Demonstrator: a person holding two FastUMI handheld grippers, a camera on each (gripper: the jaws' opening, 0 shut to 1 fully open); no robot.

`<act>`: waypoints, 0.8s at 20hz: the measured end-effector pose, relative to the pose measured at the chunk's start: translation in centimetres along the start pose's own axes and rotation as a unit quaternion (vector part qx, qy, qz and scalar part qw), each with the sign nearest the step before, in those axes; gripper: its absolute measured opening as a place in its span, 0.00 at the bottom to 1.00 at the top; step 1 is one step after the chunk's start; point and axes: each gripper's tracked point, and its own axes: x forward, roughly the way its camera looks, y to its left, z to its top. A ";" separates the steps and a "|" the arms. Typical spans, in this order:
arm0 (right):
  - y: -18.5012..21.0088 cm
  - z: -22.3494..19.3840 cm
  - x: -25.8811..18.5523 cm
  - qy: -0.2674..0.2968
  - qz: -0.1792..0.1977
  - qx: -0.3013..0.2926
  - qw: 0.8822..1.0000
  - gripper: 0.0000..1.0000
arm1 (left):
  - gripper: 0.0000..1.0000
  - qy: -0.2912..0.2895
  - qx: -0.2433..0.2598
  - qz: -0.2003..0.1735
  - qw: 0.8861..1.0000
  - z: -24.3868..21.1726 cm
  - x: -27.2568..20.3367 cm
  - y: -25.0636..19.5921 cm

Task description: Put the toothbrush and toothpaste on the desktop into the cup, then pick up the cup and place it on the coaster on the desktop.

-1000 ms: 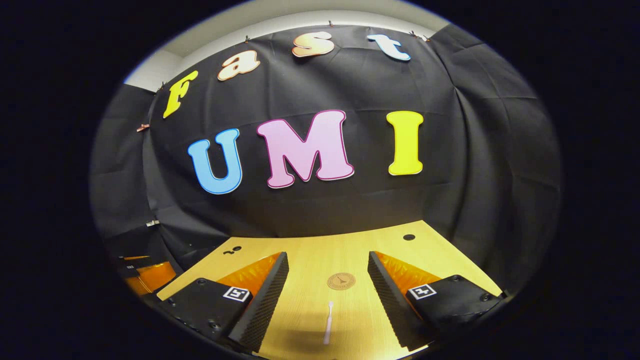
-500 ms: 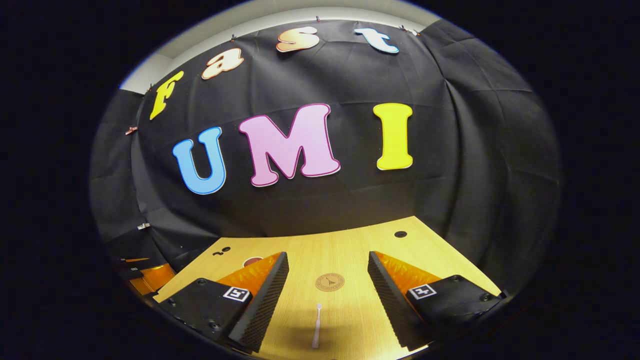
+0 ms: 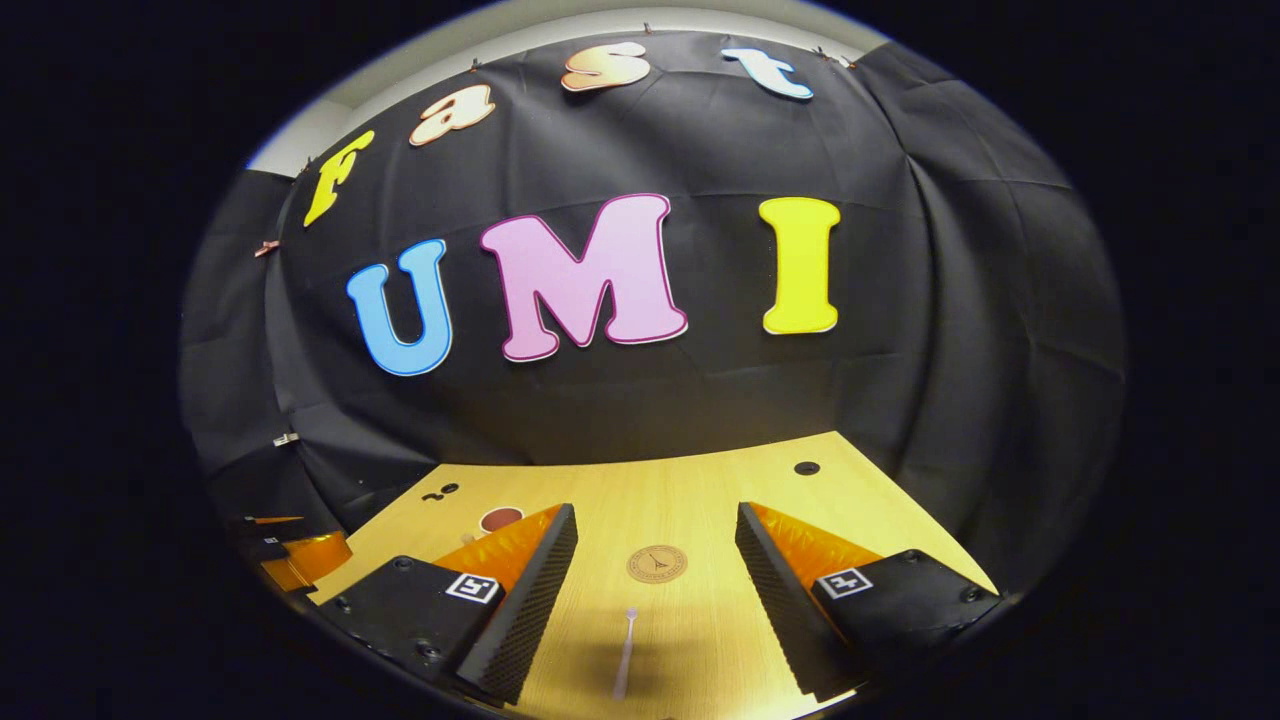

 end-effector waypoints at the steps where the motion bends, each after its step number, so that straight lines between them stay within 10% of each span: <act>1: 0.0 0.0 0.3 0.001 0.002 0.001 1.000 0.98 | 0.98 0.005 0.005 0.002 1.000 -0.5 0.4 0.3; 16: -0.1 -1.8 3.6 0.037 0.056 -0.014 0.998 0.98 | 0.98 0.125 0.045 0.039 0.990 -12.5 9.7 2.2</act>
